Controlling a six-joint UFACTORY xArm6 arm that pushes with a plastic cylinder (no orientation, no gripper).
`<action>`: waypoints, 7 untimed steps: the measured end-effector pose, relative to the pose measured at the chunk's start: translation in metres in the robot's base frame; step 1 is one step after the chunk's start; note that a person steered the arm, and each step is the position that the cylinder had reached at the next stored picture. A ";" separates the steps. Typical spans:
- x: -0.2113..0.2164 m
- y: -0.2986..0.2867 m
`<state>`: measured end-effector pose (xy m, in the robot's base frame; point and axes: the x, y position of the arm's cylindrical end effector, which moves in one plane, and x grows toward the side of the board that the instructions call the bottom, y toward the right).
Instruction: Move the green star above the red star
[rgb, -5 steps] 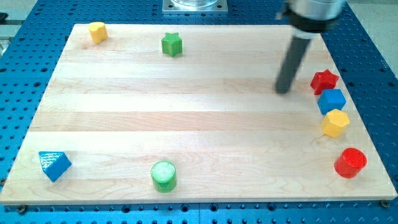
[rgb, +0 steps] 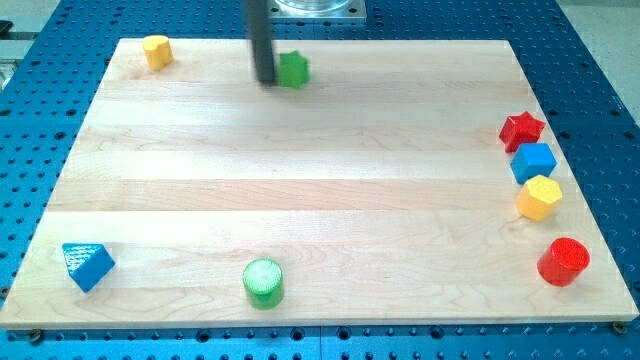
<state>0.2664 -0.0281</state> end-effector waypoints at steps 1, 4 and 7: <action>-0.007 0.060; -0.015 0.236; 0.021 0.207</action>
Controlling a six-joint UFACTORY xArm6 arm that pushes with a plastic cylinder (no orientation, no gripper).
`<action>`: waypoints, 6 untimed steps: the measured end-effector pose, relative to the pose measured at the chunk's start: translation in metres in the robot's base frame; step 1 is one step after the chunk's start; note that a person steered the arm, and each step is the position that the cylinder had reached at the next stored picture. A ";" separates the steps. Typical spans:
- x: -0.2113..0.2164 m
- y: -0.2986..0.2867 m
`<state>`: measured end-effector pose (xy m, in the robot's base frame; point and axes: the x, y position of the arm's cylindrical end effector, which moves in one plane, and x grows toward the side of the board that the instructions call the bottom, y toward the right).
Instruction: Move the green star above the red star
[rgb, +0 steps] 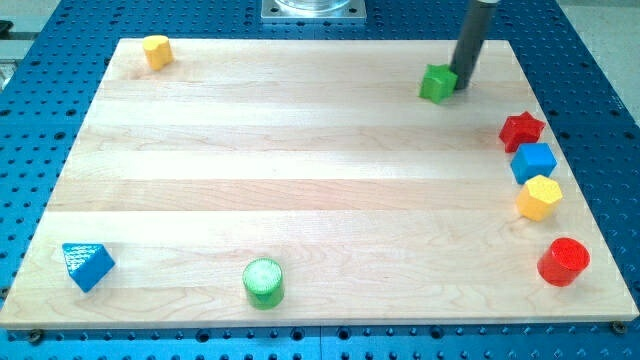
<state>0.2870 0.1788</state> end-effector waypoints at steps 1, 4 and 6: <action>-0.006 -0.035; 0.032 -0.049; 0.089 -0.142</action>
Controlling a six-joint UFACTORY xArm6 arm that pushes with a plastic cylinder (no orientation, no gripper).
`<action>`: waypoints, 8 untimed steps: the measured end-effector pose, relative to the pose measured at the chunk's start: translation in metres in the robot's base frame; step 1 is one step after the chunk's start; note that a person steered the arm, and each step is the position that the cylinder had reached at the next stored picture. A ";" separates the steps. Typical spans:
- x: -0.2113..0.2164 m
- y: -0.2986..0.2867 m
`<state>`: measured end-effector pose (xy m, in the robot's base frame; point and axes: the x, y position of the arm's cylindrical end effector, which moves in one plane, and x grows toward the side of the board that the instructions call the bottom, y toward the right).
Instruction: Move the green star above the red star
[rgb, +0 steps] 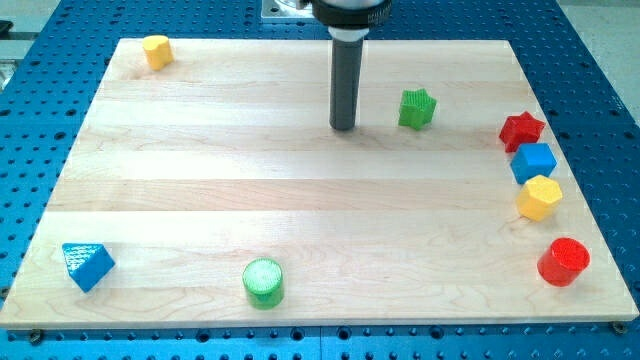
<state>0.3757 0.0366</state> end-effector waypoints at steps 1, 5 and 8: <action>-0.015 0.030; 0.002 0.130; -0.017 0.139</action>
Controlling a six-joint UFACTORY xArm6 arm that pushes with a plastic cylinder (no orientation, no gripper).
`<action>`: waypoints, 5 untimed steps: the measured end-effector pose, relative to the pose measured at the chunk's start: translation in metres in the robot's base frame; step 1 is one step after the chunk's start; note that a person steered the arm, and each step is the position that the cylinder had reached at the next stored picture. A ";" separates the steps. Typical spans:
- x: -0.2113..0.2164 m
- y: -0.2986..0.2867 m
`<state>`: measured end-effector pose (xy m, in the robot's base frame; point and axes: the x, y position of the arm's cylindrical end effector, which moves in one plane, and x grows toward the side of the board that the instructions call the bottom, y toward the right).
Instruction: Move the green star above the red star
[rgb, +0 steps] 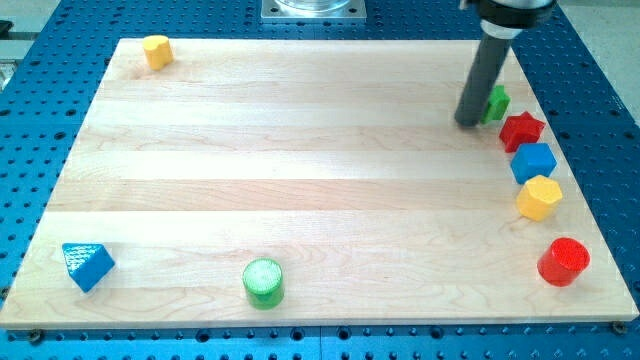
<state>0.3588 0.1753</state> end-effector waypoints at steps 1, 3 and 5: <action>-0.001 -0.015; -0.037 -0.001; -0.037 0.046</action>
